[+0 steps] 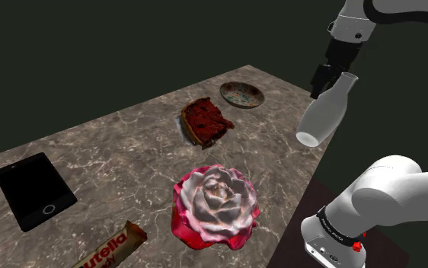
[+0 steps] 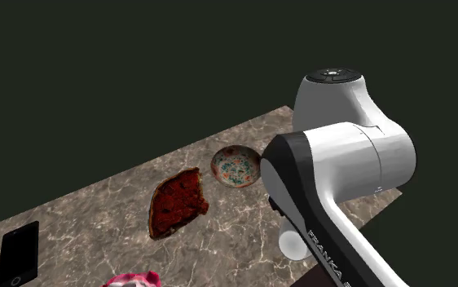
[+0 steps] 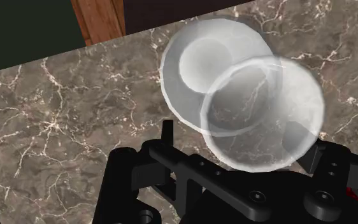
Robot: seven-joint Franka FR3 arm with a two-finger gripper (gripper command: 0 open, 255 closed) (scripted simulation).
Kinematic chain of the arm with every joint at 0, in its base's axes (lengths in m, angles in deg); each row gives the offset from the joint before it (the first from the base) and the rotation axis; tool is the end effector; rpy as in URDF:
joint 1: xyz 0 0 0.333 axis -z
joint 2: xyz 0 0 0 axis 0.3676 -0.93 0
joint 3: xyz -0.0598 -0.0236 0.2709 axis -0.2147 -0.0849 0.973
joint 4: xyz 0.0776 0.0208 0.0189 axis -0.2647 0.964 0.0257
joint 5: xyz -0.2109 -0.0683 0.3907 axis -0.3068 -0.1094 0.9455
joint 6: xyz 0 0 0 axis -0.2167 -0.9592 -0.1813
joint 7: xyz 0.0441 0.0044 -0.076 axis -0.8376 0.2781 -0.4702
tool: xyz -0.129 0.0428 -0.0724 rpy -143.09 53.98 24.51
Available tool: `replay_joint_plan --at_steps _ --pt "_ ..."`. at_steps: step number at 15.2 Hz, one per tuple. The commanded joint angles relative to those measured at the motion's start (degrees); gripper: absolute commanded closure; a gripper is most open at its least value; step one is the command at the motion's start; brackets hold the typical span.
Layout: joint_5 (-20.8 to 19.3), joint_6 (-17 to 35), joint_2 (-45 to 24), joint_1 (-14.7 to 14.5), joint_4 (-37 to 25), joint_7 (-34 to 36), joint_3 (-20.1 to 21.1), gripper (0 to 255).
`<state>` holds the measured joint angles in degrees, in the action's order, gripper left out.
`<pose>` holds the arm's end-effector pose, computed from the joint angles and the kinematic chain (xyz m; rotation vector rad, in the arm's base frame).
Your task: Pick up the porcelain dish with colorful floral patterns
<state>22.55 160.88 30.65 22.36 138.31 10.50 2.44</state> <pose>0.3769 -0.0522 0.5219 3.0714 -0.0733 -0.1446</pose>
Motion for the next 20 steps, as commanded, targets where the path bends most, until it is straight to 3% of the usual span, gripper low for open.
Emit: replay_joint_plan --at_steps 1,11,20 --pt "0.0 0.0 0.0 0.0 0.0 0.0 0.0 0" --pt "9.0 12.3 -20.9 -0.9 -9.8 -2.7 -7.6 0" --pt "22.5 16.3 -41.3 -1.1 -24.7 -8.7 -13.1 0"
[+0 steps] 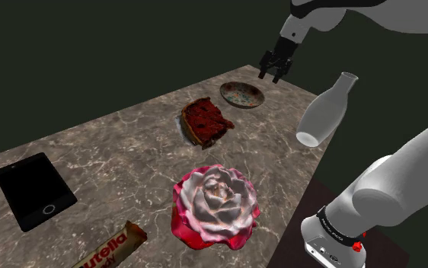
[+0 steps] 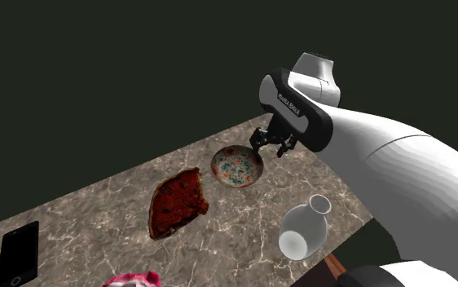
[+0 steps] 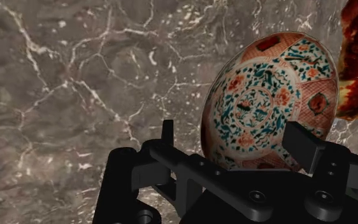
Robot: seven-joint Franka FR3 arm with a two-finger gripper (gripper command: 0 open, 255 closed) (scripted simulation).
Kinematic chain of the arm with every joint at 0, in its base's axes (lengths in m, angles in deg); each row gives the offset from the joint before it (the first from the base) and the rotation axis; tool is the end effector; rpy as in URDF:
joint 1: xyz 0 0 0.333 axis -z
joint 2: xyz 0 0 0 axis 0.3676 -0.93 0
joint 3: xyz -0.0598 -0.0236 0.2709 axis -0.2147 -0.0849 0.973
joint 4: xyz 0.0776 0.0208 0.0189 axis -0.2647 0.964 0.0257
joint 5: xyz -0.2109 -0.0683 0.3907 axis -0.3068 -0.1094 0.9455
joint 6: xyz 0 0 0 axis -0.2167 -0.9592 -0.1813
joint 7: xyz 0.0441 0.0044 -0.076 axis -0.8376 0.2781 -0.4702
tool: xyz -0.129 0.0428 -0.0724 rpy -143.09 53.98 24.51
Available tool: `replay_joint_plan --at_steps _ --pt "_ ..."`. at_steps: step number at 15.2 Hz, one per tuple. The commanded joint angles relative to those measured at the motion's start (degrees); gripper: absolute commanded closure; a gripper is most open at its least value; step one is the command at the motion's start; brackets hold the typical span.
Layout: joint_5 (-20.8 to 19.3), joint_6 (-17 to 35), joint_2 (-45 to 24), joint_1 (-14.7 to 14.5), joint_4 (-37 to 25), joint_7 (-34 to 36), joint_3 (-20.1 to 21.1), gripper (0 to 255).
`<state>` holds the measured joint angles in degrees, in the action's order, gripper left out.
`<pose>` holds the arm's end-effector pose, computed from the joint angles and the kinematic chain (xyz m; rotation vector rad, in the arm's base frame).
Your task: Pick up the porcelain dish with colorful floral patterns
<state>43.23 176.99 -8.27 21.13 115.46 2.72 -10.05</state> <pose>0.5670 -0.1299 0.4267 -2.8541 0.2454 0.0492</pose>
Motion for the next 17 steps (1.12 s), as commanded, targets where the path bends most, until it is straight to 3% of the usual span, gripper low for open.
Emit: replay_joint_plan --at_steps 1,10,11,17 --pt "2.0 0.2 -2.6 0.3 -2.0 -1.0 -0.6 0" --pt "2.6 5.6 -3.4 0.2 2.9 -2.5 -0.5 0" --pt "2.5 5.6 -3.3 0.2 3.0 -2.5 -0.5 255" --pt "2.5 5.6 -3.3 0.2 2.9 -2.5 -0.5 255"
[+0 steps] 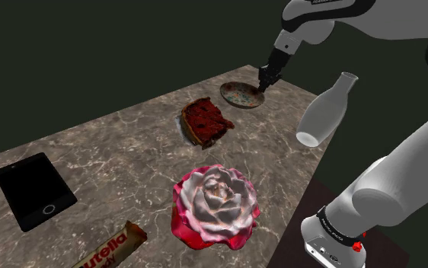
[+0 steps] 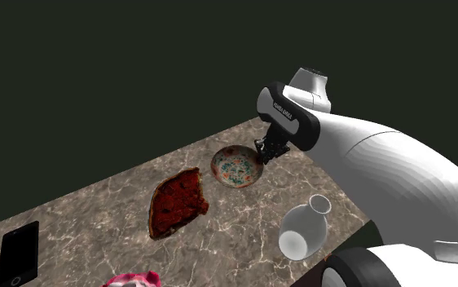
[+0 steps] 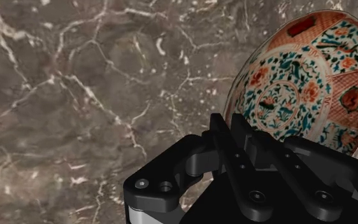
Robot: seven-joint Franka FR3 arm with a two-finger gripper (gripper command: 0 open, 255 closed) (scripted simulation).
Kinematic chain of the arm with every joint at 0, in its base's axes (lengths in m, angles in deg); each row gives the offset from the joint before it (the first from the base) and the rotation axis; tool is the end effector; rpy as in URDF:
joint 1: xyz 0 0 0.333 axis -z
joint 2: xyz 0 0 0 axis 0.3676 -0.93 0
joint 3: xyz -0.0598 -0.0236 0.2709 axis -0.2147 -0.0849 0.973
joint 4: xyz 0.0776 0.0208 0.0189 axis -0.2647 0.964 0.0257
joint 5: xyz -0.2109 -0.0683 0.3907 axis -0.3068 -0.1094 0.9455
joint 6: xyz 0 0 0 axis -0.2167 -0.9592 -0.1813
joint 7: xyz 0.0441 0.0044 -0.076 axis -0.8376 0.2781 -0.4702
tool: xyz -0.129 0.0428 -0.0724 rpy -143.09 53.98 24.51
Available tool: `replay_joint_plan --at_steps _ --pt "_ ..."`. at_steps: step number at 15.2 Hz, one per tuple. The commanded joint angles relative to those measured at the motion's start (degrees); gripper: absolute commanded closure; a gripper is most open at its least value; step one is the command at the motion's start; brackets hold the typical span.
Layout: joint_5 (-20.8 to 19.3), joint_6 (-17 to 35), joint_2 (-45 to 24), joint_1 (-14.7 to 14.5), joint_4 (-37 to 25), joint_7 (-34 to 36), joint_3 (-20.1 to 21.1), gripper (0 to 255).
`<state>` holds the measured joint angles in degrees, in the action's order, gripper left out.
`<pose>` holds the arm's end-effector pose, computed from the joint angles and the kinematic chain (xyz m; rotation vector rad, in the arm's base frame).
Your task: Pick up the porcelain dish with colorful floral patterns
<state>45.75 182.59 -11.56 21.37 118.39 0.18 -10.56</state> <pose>0.5749 -0.1361 0.3755 -2.8317 0.2554 0.0417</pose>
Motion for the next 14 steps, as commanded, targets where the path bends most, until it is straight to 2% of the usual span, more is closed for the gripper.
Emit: replay_joint_plan --at_steps 1,3,14 --pt "0.0 0.0 0.0 0.0 0.0 0.0 0.0 255" --pt "0.0 0.0 -0.1 0.0 0.0 0.0 0.0 255" --pt "-0.7 -7.9 0.8 0.1 -7.4 2.2 -0.1 255"
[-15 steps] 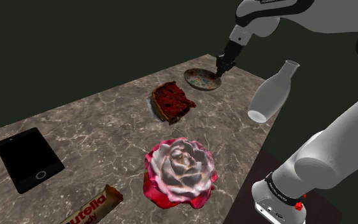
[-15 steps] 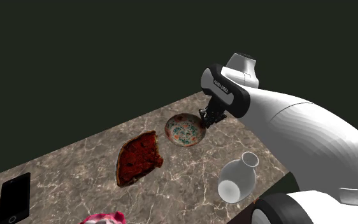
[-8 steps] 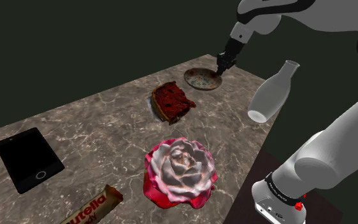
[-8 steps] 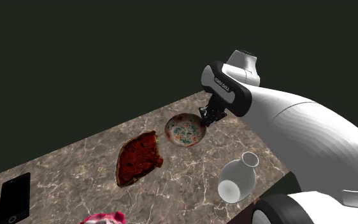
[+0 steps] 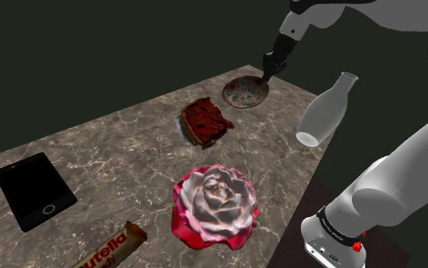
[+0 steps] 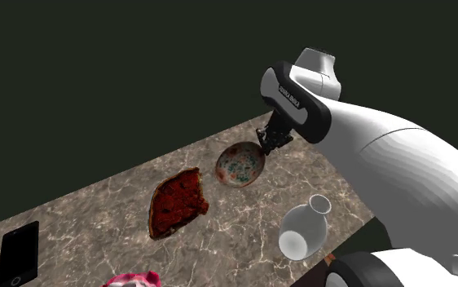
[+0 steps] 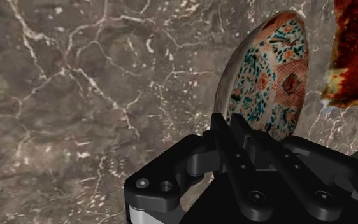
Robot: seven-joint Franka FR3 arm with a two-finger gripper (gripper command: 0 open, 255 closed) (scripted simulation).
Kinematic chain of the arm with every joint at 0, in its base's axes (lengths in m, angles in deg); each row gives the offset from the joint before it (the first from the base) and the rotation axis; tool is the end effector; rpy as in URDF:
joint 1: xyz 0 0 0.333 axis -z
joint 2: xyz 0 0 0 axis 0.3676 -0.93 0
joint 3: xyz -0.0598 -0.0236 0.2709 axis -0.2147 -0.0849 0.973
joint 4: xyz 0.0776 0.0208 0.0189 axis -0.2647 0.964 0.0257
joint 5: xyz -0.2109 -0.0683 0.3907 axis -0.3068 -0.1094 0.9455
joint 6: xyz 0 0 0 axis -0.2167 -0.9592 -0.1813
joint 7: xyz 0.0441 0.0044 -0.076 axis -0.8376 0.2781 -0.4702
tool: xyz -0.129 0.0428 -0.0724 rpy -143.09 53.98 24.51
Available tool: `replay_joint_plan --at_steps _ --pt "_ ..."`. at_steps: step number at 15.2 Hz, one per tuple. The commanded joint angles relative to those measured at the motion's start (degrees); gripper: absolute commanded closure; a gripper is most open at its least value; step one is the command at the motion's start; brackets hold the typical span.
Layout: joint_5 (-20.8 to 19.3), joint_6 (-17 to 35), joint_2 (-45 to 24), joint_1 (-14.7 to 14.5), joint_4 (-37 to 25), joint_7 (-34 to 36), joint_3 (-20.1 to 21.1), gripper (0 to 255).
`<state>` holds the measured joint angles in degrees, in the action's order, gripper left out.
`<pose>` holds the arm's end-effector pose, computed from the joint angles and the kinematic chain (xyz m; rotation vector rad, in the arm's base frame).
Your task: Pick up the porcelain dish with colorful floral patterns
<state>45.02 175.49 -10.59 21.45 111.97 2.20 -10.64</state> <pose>0.5771 -0.1370 0.4347 -2.8316 0.2552 0.0423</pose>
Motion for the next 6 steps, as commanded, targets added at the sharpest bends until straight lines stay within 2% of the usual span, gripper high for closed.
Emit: replay_joint_plan --at_steps 1,6 --pt "0.0 -1.5 -0.1 0.0 -1.7 0.4 0.0 255" --pt "-0.1 -3.9 -0.2 0.0 -4.1 1.0 -0.1 255"
